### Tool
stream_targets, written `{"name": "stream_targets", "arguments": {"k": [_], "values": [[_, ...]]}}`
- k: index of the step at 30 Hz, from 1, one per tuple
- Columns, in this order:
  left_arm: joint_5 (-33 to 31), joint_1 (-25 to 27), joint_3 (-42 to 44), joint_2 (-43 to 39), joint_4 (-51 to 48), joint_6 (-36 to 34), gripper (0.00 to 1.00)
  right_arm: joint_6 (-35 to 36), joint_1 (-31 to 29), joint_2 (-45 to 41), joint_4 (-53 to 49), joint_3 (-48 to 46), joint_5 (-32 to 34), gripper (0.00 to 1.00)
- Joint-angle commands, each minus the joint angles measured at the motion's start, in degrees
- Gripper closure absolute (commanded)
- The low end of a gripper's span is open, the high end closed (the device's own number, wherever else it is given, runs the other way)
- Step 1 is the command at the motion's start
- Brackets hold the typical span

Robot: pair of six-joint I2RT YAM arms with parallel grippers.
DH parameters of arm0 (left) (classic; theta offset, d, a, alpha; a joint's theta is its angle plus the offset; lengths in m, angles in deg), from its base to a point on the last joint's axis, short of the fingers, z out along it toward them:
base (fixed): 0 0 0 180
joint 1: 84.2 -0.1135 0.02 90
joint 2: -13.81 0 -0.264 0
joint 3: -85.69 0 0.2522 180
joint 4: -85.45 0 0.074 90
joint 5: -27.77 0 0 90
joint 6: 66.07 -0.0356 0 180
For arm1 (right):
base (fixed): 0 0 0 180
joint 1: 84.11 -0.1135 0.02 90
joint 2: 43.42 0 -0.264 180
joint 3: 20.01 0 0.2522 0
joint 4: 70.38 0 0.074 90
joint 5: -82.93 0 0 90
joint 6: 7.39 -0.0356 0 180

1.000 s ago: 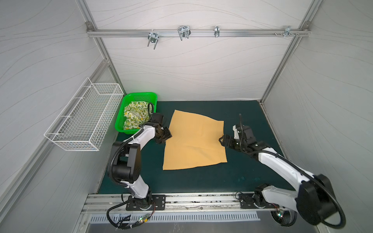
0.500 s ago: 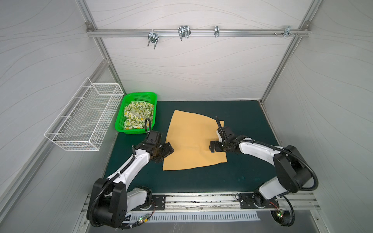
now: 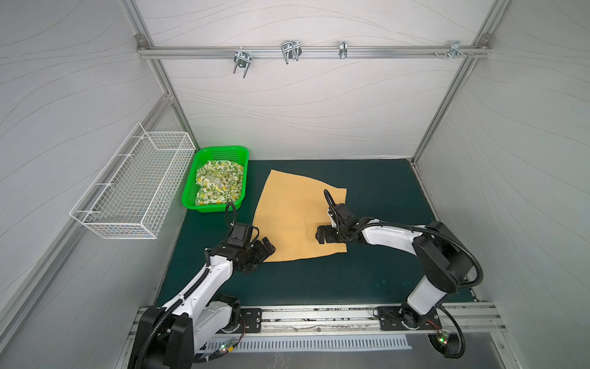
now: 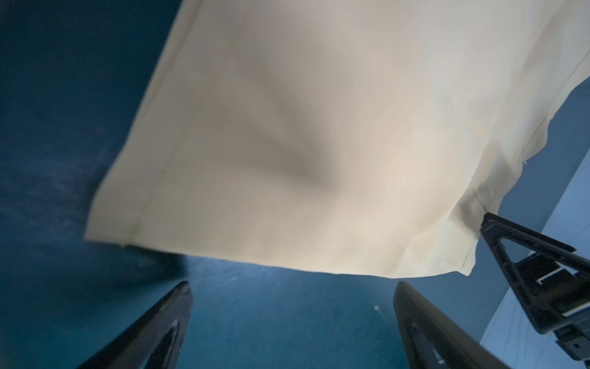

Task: Fold and stack the skirts

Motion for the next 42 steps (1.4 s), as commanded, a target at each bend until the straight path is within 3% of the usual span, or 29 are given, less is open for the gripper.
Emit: {"name": "stream_targets", "arguments": {"k": [1,10,16,21,28,32,37,42], "values": [[-3.4,0.1,1.1,-0.5,-0.3,1.6,0.01,-4.6,-1.5,3.5,-1.3,-0.4,-4.9,0.01],[-8.6,-6.1,2.8,-2.3,2.2,3.1,0.02,-4.7,-3.8,-1.6,-3.2,-1.4,-3.1,0.01],[-9.9,-10.6,0.2,3.1,2.8,0.6,0.04,-4.5,-5.3,-6.2,-4.8,-2.5,-1.1,0.01],[-7.9,-15.3,-0.7,7.6,5.0,-0.8,0.08,-3.1,-8.8,-10.7,-8.1,-1.1,3.7,0.01],[-9.4,-16.8,-1.8,9.4,5.1,-2.7,0.19,-1.5,-10.8,-14.5,-10.2,0.4,6.2,0.01],[-8.6,-17.8,-1.5,11.8,6.4,-3.6,0.33,-1.0,-11.4,-15.9,-10.2,0.2,6.9,0.01],[-8.3,-18.4,-1.5,13.6,7.7,-4.3,0.72,0.6,-12.7,-16.2,-10.3,-0.3,8.6,0.01],[-7.1,-18.4,-3.4,13.9,6.2,-5.5,0.93,3.1,-14.6,-15.7,-9.3,-0.9,9.3,0.01]]}}
